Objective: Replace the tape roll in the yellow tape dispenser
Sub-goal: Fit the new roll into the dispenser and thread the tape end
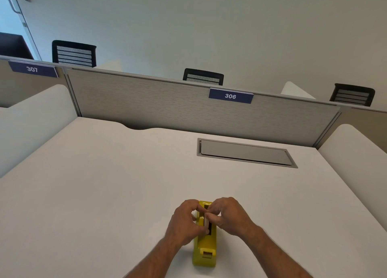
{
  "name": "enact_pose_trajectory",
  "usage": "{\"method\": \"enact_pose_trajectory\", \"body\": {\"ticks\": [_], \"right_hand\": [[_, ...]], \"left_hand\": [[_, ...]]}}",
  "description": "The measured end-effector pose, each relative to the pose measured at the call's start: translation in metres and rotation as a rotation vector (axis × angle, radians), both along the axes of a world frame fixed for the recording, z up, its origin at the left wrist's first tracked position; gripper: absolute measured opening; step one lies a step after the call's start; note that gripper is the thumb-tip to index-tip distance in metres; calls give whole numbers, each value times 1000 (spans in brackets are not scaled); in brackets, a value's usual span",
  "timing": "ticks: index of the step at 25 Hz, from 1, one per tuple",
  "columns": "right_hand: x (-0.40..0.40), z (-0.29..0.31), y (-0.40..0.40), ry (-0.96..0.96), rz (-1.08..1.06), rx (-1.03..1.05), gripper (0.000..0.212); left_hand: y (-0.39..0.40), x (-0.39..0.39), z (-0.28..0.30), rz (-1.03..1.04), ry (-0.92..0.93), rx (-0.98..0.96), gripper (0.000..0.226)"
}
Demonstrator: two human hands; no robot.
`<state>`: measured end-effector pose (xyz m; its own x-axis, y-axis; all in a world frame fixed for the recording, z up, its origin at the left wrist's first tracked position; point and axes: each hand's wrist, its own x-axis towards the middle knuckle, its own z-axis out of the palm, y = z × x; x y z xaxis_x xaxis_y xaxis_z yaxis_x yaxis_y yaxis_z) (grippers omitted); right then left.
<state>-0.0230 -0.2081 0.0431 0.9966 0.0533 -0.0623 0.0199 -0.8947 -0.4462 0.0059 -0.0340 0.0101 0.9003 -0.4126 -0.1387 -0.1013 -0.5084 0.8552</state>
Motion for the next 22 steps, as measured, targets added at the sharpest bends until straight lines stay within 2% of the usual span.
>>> {"method": "enact_pose_trajectory", "body": {"ticks": [8, 22], "right_hand": [[-4, 0, 0, -20, 3, 10, 29], [1, 0, 1, -9, -30, 20, 21]], "left_hand": [[0, 1, -1, -2, -28, -6, 46], [-1, 0, 2, 19, 1, 6, 49]]}}
